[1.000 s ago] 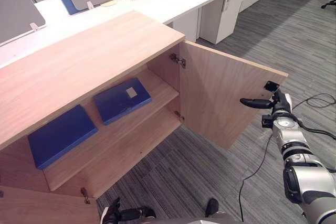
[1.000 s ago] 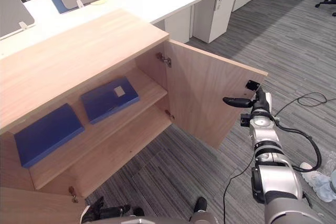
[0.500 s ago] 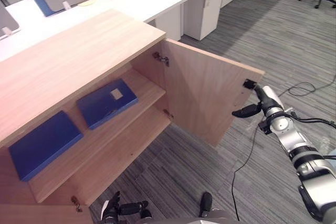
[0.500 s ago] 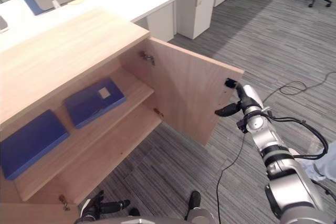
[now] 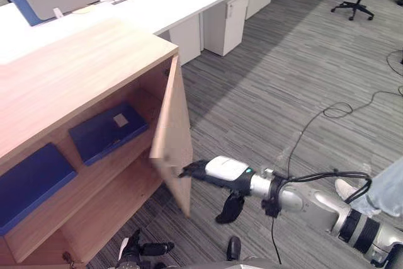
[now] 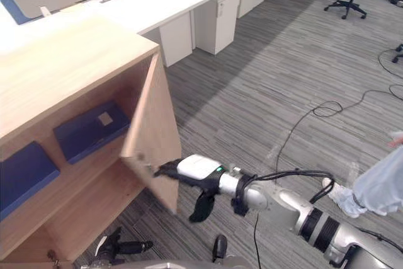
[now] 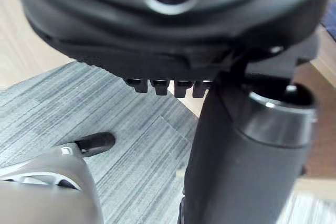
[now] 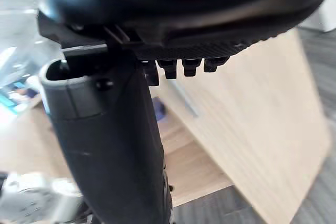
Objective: Walk over to the cabinet, pick up the folder, carry it to the office cabinet, place the folder inside the office cabinet, then close the office cabinet door
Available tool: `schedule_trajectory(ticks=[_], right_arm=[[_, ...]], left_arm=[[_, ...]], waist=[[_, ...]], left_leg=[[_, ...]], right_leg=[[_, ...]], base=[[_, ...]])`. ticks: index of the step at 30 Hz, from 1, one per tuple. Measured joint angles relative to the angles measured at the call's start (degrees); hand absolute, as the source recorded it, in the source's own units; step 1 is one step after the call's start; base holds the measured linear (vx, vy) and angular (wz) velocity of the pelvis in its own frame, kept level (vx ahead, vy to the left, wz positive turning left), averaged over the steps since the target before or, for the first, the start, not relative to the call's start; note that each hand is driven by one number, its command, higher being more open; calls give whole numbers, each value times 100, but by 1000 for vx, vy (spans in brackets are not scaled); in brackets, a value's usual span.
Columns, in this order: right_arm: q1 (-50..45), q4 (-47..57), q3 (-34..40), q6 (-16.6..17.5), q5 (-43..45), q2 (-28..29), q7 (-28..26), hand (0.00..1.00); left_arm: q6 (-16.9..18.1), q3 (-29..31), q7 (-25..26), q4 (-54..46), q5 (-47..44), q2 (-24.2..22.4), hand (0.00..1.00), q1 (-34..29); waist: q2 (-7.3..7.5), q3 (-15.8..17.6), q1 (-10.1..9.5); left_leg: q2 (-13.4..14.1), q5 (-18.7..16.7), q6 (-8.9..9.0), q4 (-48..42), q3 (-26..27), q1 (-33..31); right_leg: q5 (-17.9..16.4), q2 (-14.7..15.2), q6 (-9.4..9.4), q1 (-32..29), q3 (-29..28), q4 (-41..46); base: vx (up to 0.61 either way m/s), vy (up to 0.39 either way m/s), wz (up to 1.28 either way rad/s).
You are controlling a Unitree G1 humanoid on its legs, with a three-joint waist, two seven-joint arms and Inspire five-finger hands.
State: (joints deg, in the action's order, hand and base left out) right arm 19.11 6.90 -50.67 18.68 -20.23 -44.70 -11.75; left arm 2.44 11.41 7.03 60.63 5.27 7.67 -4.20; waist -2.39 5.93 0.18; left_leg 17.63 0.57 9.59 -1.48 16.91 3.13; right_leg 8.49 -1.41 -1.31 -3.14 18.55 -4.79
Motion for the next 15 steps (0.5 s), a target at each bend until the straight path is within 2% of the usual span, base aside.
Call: schedule_trajectory(ticks=[5, 7, 9, 10, 11, 12, 13, 14, 15], right_arm=[[-90, -149, -57, 23, -8, 29, -99, 100], [-441, -450, 89, -8, -123, 152, -110, 100], [-853, -801, 309, -65, -266, 428, -116, 100], [-1289, -1307, 559, -211, -369, 820, -118, 100], [-1430, -1561, 676, -252, -465, 985, -121, 100], [-1627, -1906, 868, -357, -482, 1300, -114, 100], [-1957, -2533, 1306, -537, -516, 1788, -23, 100], [-2059, -2813, 1490, -630, -552, 2012, 41, 100], [-2266, -3341, 1942, -863, -690, 2488, 198, 100]], left_arm=[[-5, 521, 153, 78, -13, 27, 100, -197], [-13, 824, 175, 165, -18, 35, 100, -227], [-16, 948, 180, 164, -21, 22, 100, -232], [-4, 1036, 183, 153, -21, -44, 100, -257], [1, 1042, 183, 146, -21, -76, 100, -284], [2, 1050, 183, 141, -21, -153, 100, -314], [4, 1048, 189, 140, -27, -325, 100, -378], [4, 1042, 188, 142, -30, -382, 100, -423], [3, 1023, 189, 135, -59, -457, 100, -527]], waist=[[182, -109, -48], [238, -143, -124], [218, -131, -155], [170, -150, -179], [136, -152, -199], [62, -139, -231], [-21, -112, -294], [-8, -99, -294], [73, -72, -291]], left_leg=[[-152, -32, -55, 10, -25, -6], [-224, -55, -89, 7, -65, -10], [-282, -53, -88, 11, -236, -9], [-354, -66, -115, 11, -484, -9], [-390, -88, -150, -3, -573, -13], [-454, -133, -179, -73, -716, -54], [-677, -330, -309, -365, -1024, -224], [-826, -387, -384, -488, -1159, -277], [-1188, -490, -406, -660, -1485, -326]], right_leg=[[35, 155, 54, 27, 27, 0], [57, 239, 95, 57, 59, 0], [13, 313, 165, 156, 217, 2], [-57, 429, 232, 307, 450, 22], [-116, 500, 259, 346, 534, 75], [-267, 633, 342, 335, 676, 317], [-779, 1113, 486, 96, 899, 1258], [-1024, 1386, 560, 0, 986, 1749], [-1462, 1985, 693, -70, 1143, 2595]], base=[[36, 71, 7], [7, 70, 10], [-7, 61, 50], [-20, 100, 81], [-21, 115, 86], [-31, 238, 93], [-26, 232, 101], [-14, 273, 139], [23, 151, 124]])
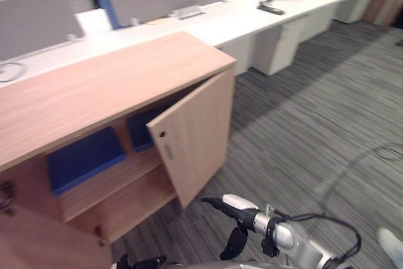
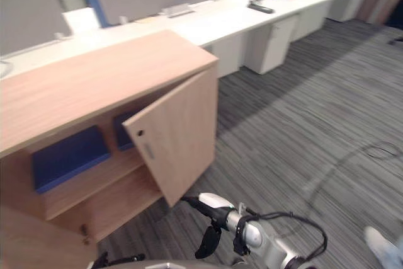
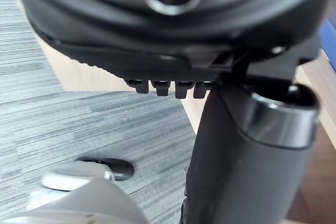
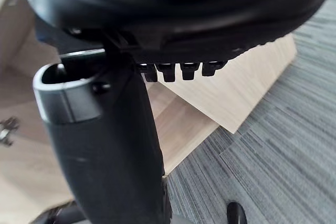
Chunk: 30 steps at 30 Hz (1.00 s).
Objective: Walk over to the cabinet, pick up the folder, carry it to the office cabinet, place the folder inside the office cabinet, then close the office cabinet door
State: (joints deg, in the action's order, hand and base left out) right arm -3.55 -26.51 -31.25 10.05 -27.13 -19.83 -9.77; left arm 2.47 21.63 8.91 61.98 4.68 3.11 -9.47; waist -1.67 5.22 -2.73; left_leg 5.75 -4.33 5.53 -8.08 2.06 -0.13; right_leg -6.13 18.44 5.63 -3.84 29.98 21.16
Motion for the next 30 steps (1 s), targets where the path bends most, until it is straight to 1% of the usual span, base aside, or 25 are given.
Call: schedule_trajectory(ticks=[1, 2, 3, 4, 5, 7, 8, 9, 10, 11, 14, 15, 18, 19, 20, 21, 22, 23, 24, 25, 26, 27, 28, 29, 30], right_arm=[[-78, -248, 247, -132, -5, 215, 75, 100], [-237, -561, 827, -369, -2, 624, 225, 100], [-347, -706, 1314, -495, -2, 891, 311, 100], [-456, -823, 2019, -636, 227, 1273, 611, 100], [-488, -874, 2358, -679, 330, 1485, 776, 100], [-612, -976, 2988, -770, 1431, 1942, 1642, 100], [-611, -1066, 3028, -772, 1608, 1993, 1777, 100], [-621, -1354, 3017, -779, 1916, 2017, 1956, 100], [-619, -1789, 3004, -816, 2171, 2045, 2002, 100], [-609, -1979, 2988, -850, 2288, 2072, 1983, 100], [-355, -2567, 3118, -936, 2453, 1840, 1859, 100], [-332, -2739, 3208, -928, 2496, 1801, 1820, 100], [-299, -3070, 3561, -952, 2511, 1853, 1698, 100], [-284, -3121, 3801, -970, 2508, 1925, 1725, 100], [-235, -3199, 4061, -988, 2516, 2004, 1754, 100], [-202, -3220, 4243, -984, 2636, 2094, 1767, 100], [-196, -3217, 4330, -983, 2759, 2141, 1778, 100], [-177, -3173, 4580, -972, 2963, 2143, 1779, 100], [-189, -3169, 4713, -956, 3009, 2112, 1799, 100], [-213, -3168, 4803, -939, 3015, 2085, 1799, 100], [-222, -3160, 4951, -903, 3178, 2067, 1783, 100], [-206, -3167, 5166, -928, 3243, 2087, 1746, 100], [-211, -3172, 5282, -931, 3259, 2106, 1732, 100], [-247, -3256, 5450, -903, 3421, 2289, 1682, 100], [-233, -3287, 5528, -870, 3493, 2331, 1638, 100]], left_arm=[[5, 0, 0, -25, -42, -15, 100, -63], [-3, -7, 18, -156, -80, -46, 100, -136], [-3, -86, 44, -270, -74, -37, 100, -197], [-2, -118, 81, -519, -125, -55, 100, -263], [-2, -98, 105, -685, -161, -32, 100, -307], [-9, 28, 423, -1151, -420, 27, 100, -303], [-13, 75, 481, -1224, -437, 29, 100, -281], [-18, 149, 548, -1293, -509, -1, 100, -237], [-17, 210, 596, -1386, -538, -75, 100, -203], [-10, 229, 619, -1435, -543, -85, 100, -186], [1, 347, 659, -1492, -769, -622, 100, -129], [-3, 395, 627, -1510, -869, -692, 100, -87], [-2, 572, 561, -1722, -913, -709, 100, -120], [-4, 573, 541, -1785, -913, -711, 100, -123], [-12, 570, 490, -1915, -913, -715, 100, -44], [-10, 586, 451, -2112, -906, -717, 100, 16], [-9, 586, 440, -2196, -904, -718, 100, 14], [-27, 572, 393, -2219, -887, -718, 100, 17], [-58, 558, 340, -2219, -859, -717, 100, -13], [-60, 538, 312, -2219, -856, -715, 100, -39], [-53, 443, 295, -2295, -854, -715, 100, -36], [-7, 327, 236, -2333, -849, -712, 100, 31], [2, 248, 216, -2334, -849, -704, 100, 84], [23, 124, 205, -2373, -850, -681, 100, 184], [33, 102, 238, -2349, -861, -730, 100, 177]], waist=[[68, 2, 3], [143, 46, -7], [105, 56, 38], [-32, 57, 94], [-7, 47, 99], [216, 19, 110], [270, 32, 111], [349, 12, 115], [467, -52, 61], [488, -67, -5], [290, -113, -27], [292, -123, -42], [423, -83, -189], [451, -62, -149], [560, 2, -115], [611, 137, -116], [571, 186, -123], [481, 257, -60], [404, 265, 5], [315, 216, 9], [182, 220, 16], [203, 254, 21], [273, 243, 35], [540, 229, 118], [533, 225, 118]], left_leg=[[-210, -17, -26, -36, -173, -5], [-511, -25, -102, -112, -581, -40], [-624, -17, -150, -216, -950, -162], [-725, 13, -189, -304, -1472, -343], [-775, 43, -186, -321, -1716, -448], [-1053, 204, -130, -283, -2578, -818], [-1102, 214, -128, -252, -2725, -854], [-1155, 282, -54, -174, -2974, -882], [-1116, 285, -49, -62, -3064, -870], [-1065, 291, -30, 19, -3077, -876], [-558, 339, 155, -230, -2770, -1022], [-363, 440, 463, -103, -2860, -1082], [-171, 593, 620, 49, -2990, -1141], [-184, 709, 521, 6, -2768, -1248], [-161, 812, 266, -116, -2000, -1382], [126, 594, -344, -505, -741, -1554], [404, 401, -556, -922, -30, -1741], [909, 117, -656, -1820, 1018, -1935], [1102, -10, -761, -2342, 1489, -1959], [1158, -133, -830, -2533, 1689, -1960], [1093, -241, -752, -2489, 1849, -1986], [768, -132, -595, -2165, 1760, -1979], [545, 8, -593, -1874, 1704, -1951], [210, -115, -826, -1775, 1984, -1873], [298, -355, -898, -2327, 2183, -1863]], right_leg=[[-161, 298, 6, -8, 79, 385], [-169, 755, -304, -215, -292, 1301], [49, 769, -685, -422, -848, 1756], [131, 554, -931, -605, -1643, 2099], [-47, 370, -832, -657, -2106, 2140], [-818, -494, -379, -573, -3886, 1517], [-927, -666, -237, -486, -4242, 1290], [-1132, -806, 89, -280, -4581, 938], [-1400, -784, 276, 38, -4476, 578], [-1542, -759, 263, 146, -4305, 388], [-1519, -1052, 46, 334, -3506, 260], [-1523, -1194, -25, 419, -3200, 208], [-1465, -1434, -136, 615, -2851, -46], [-1454, -1415, -158, 659, -2688, -104], [-1421, -1352, -206, 751, -2435, -196], [-1393, -1341, -248, 827, -2255, -245], [-1390, -1363, -255, 863, -2184, -245], [-1396, -1386, -266, 1025, -1987, -287], [-1408, -1381, -287, 1108, -1850, -295], [-1431, -1383, -289, 1113, -1780, -267], [-1520, -1353, -245, 1090, -1661, -148], [-1571, -1168, -224, 1071, -1467, -84], [-1555, -1064, -249, 1069, -1363, -97], [-1451, -702, -274, 1137, -1079, -356], [-1438, -663, -250, 1218, -932, -395]], base=[[56, 117, 170], [52, 81, 178], [57, 51, 236], [33, 12, 208], [54, -95, 224], [47, -204, 215], [-7, -281, 194], [-60, -302, 161], [-79, -311, 143], [-121, -306, 113], [-110, -291, 110], [29, -260, 92], [92, -215, 57], [75, -139, 84], [34, -127, 93], [10, -129, 78], [7, -129, 66], [43, -78, 58], [71, -33, 57], [116, 75, 58], [119, 104, 84], [125, 109, 104], [130, 143, 142], [120, 138, 109], [184, 169, 102]])
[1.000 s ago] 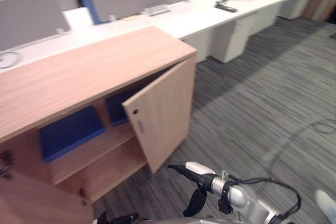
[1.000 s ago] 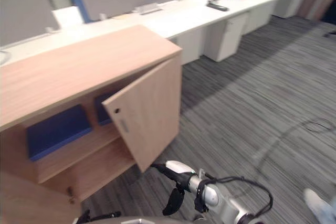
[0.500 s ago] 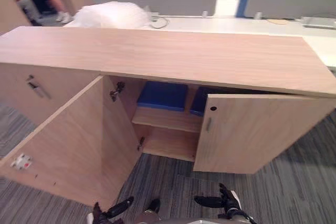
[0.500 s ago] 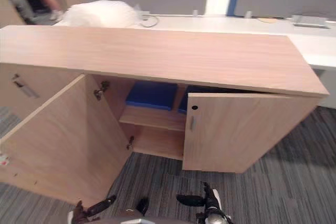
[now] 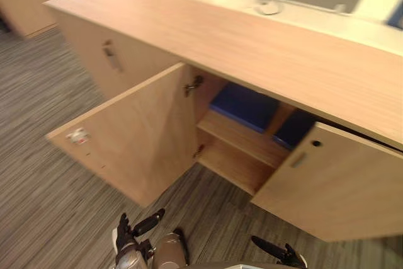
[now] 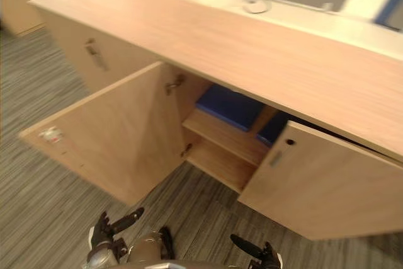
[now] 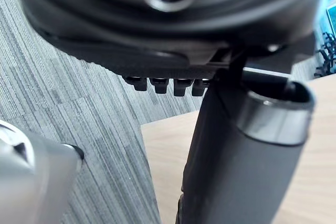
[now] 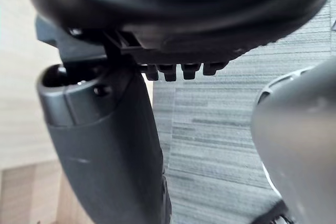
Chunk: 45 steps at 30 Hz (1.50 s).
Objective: Walk over to the cabinet, pick up the folder, carry it to the office cabinet, place the folder inside the office cabinet, then close the office cabinet door
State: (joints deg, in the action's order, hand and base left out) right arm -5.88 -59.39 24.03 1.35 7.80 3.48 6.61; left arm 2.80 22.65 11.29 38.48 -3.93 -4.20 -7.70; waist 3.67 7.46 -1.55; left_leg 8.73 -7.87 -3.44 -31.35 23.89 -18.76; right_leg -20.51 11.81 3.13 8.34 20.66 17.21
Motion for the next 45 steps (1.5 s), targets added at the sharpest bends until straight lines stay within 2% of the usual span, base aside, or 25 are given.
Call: schedule_trajectory(ticks=[1, 2, 3, 4, 6, 8, 9, 10, 11, 13, 15, 18, 19, 20, 23, 26, 30, 34, 40, 45], right_arm=[[-17, 5, 14, 22, 146, -75, -22, 100], [27, -17, 14, 18, 143, -99, -2, 100], [34, -24, 8, -11, 144, -100, -15, 100], [64, -34, -1, -10, 145, -94, -27, 100], [66, -6, -147, 11, 139, -140, -28, 100], [57, 0, -346, 6, 131, -160, -14, 100], [52, -15, -436, -9, 131, -178, -15, 100], [53, -31, -504, -18, 127, -246, -7, 100], [62, -43, -514, -14, 127, -285, -4, 100], [126, -41, -557, -21, 136, -391, -4, 100], [125, -46, -558, -23, 137, -417, 7, 100], [151, -55, -736, -21, 138, -390, 4, 100], [170, -93, -746, -19, 138, -352, -2, 100], [183, -120, -745, -11, 138, -314, -14, 100], [181, -182, -733, -20, 138, -291, -37, 100], [181, -213, -712, -25, 135, -307, -121, 100], [180, -227, -550, -60, 129, -337, -200, 100], [172, -228, -469, -74, 127, -336, -260, 100], [145, -214, -529, -80, 128, -332, -318, 100], [61, -115, -862, -62, 129, -361, -431, 100]], left_arm=[[-18, -235, 77, 179, 21, 0, 100, -42], [-38, -509, 132, 303, 70, 65, 100, -13], [-38, -655, 158, 371, 83, 87, 100, 44], [-42, -889, 208, 474, 109, 88, 100, 99], [-48, -1118, 221, 617, 104, 71, 100, 114], [-45, -1305, 228, 617, 18, 149, 100, 114], [-45, -1364, 210, 623, -32, 167, 100, 143], [-32, -1435, 207, 565, -86, 95, 100, 132], [-26, -1487, 189, 557, -119, 98, 100, 140], [-32, -1452, 192, 550, -246, 96, 100, 154], [-32, -1434, 222, 528, -337, 96, 100, 113], [-31, -1358, 245, 222, -507, 97, 100, 28], [-31, -1263, 242, 115, -565, 96, 100, 17], [-33, -1058, 250, -5, -710, 92, 100, 15], [-37, -513, 361, -295, -1131, 86, 100, 13], [-11, -15, 586, -898, -1391, 102, 100, -6], [52, 327, 648, -1045, -1402, 194, 100, 6], [33, 613, 714, -1095, -1149, 177, 100, -50], [-44, 1158, 938, -1636, -797, 181, 100, -35], [-89, 1061, 1083, -2143, 58, 500, 100, -2]], waist=[[-149, -49, 57], [-165, -75, 133], [-99, -44, 146], [-112, -30, 159], [-226, -5, 184], [-151, -27, 216], [-94, -80, 277], [-167, -149, 304], [-226, -151, 304], [-393, -88, 313], [-430, -98, 315], [-345, -53, 314], [-274, -20, 314], [-194, -3, 314], [-112, -49, 316], [-136, -62, 317], [-239, -109, 320], [-263, -113, 323], [-202, -154, 315], [-150, -238, 300]], left_leg=[[98, -355, 214, -206, 67, 208], [-164, -415, 191, 410, 6, 424], [-304, -259, 158, 759, -28, 548], [-438, 97, 130, 1391, -90, 810], [-456, 442, 167, 2115, -124, 1199], [-602, 710, 228, 2632, -142, 1506], [-781, 904, 266, 2983, -254, 1672], [-826, 1157, 336, 3489, -326, 1884], [-839, 1246, 345, 3680, -342, 1953], [-803, 1269, 365, 3678, -388, 1948], [-805, 1267, 369, 3679, -406, 1955], [-778, 1260, 380, 3679, -430, 1958], [-774, 1257, 385, 3679, -431, 1964], [-775, 1250, 394, 3679, -430, 1967], [-777, 1248, 398, 3679, -418, 1987], [-775, 1247, 399, 3680, -418, 1995], [-774, 1234, 412, 3684, -415, 2019], [-760, 1167, 477, 3685, -410, 2086], [-778, 1119, 447, 3685, -420, 2089], [-782, 1089, 452, 3682, -426, 2106]], right_leg=[[73, -74, 113, 109, 122, -29], [140, -46, 136, 111, 186, 1], [258, -4, 61, 72, 182, 49], [465, 2, -84, -52, 138, 159], [432, -196, -17, -13, 51, -435], [635, -215, -6, -78, 54, -931], [875, -139, 223, -153, 44, -916], [873, -157, 219, -154, 91, -894], [857, -184, 203, -158, 99, -903], [841, -234, 190, -137, 128, -913], [840, -250, 190, -119, 134, -915], [841, -263, 190, -100, 159, -905], [843, -260, 192, -100, 162, -889], [849, -252, 198, -101, 162, -877], [889, -240, 187, -102, 159, -861], [919, -240, 163, -100, 156, -856], [926, -240, 151, -83, 145, -860], [926, -260, 148, -1, 139, -909], [927, -281, 98, 75, 136, -1080], [933, -307, -39, 97, 112, -1089]], base=[[193, 158, 71], [197, 160, 72], [184, 166, 64], [111, 90, 30], [62, 43, 11], [11, -34, 16], [20, -70, 38], [29, -67, 34], [40, -78, 16], [6, -88, 2], [34, -57, 3], [34, -29, 5], [0, 0, 0], [0, 0, 0], [5, 13, -2], [0, 0, 0], [-53, 14, -3], [-56, 0, -4], [-8, 0, 0], [61, 1, 1]])
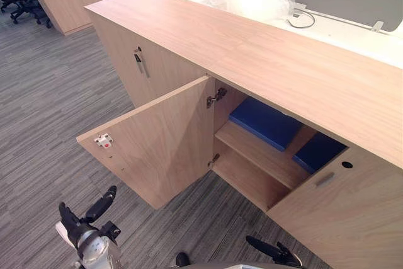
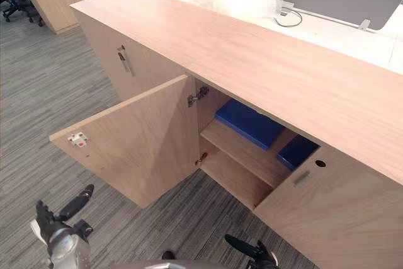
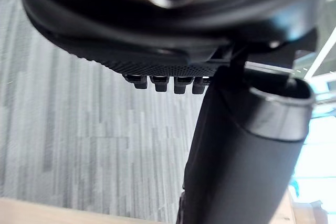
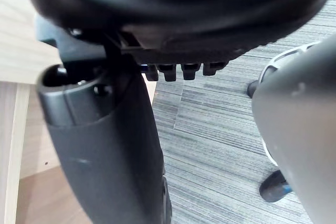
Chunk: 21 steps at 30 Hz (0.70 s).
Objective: Walk over to the cabinet, pick up the folder, carry it to the office cabinet, place the folder inside the office cabinet, then close the office cabinet door
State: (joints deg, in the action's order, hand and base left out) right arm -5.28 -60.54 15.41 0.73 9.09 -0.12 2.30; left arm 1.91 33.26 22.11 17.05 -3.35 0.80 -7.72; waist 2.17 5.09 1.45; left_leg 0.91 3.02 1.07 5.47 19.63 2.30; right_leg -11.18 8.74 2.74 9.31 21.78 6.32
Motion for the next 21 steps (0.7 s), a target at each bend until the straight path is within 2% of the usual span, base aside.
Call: schedule_trajectory(ticks=[1, 3, 5, 8, 10, 11, 12, 13, 14, 18, 21], right_arm=[[-16, 6, -111, 3, -1, -10, -27, 100], [-30, 4, -153, 6, 0, -17, -79, 100], [-49, 4, -200, 24, -1, -35, -133, 100], [-78, -13, -315, 41, -2, -88, -200, 100], [-84, -14, -312, 45, 1, -102, -224, 100], [-94, 17, -317, 71, 2, -146, -252, 100], [-94, 33, -319, 104, 3, -134, -291, 100], [-115, 31, -313, 114, 3, -121, -300, 100], [-140, 16, -264, 119, 35, -122, -314, 100], [-193, -49, -91, 62, 10, -430, -304, 100], [-267, -47, -90, 63, 9, -462, -305, 100]], left_arm=[[-4, -174, -18, -16, 355, 318, 100, 18], [-3, -354, -106, -17, 684, 646, 100, 49], [-2, -547, -285, -16, 1046, 1075, 100, 157], [-2, -701, -423, -16, 1149, 1434, 100, 202], [-1, -798, -475, -16, 1202, 1528, 100, 247], [-1, -843, -521, -10, 1212, 1530, 100, 313], [-1, -888, -556, 18, 1249, 1559, 100, 414], [-2, -938, -601, 23, 1260, 1612, 100, 473], [-24, -924, -609, 106, 1188, 1597, 100, 571], [-65, -1066, -863, 371, 1194, 1600, 100, 491], [-66, -1260, -899, 371, 1304, 1742, 100, 443]], waist=[[24, -36, -23], [30, -64, -29], [-8, -104, -56], [-28, -192, -95], [-87, -238, -93], [-217, -255, -76], [-215, -275, -91], [-151, -283, -88], [-128, -287, -75], [-427, -298, -160], [-418, -312, -217]], left_leg=[[14, -17, 15, -3, 1, 52], [57, -37, 37, -9, 1, 123], [180, -44, 48, -36, 3, 194], [338, -42, 52, -42, 3, 199], [498, -39, 57, -52, -12, 217], [716, -23, 82, -58, -42, 238], [770, 8, 164, -57, -25, 252], [732, -9, 205, -56, -21, 254], [677, -111, 400, -54, -66, 260], [841, -42, 472, -64, -180, 282], [866, -29, 494, -60, -215, 284]], right_leg=[[2, -20, -5, 25, -16, 59], [31, -57, -58, 60, -27, 120], [128, -133, -216, 47, -58, 280], [187, -241, -290, -92, -144, 563], [220, -314, -293, -296, -205, 1021], [-69, -431, -244, -451, -256, 1068], [-60, -524, -229, -377, -269, 159], [329, -474, -234, -362, -270, -270], [515, -385, -14, -388, -304, -319], [451, -565, -109, -317, -256, -344], [441, -590, -127, -306, -241, -338]], base=[[107, -4, 2], [90, -2, 3], [60, 13, 3], [51, -23, 0], [40, -58, -2], [-16, -111, -9], [-33, -128, -6], [-33, -169, 5], [11, -156, 12], [-17, -125, 12], [-32, -42, 5]])
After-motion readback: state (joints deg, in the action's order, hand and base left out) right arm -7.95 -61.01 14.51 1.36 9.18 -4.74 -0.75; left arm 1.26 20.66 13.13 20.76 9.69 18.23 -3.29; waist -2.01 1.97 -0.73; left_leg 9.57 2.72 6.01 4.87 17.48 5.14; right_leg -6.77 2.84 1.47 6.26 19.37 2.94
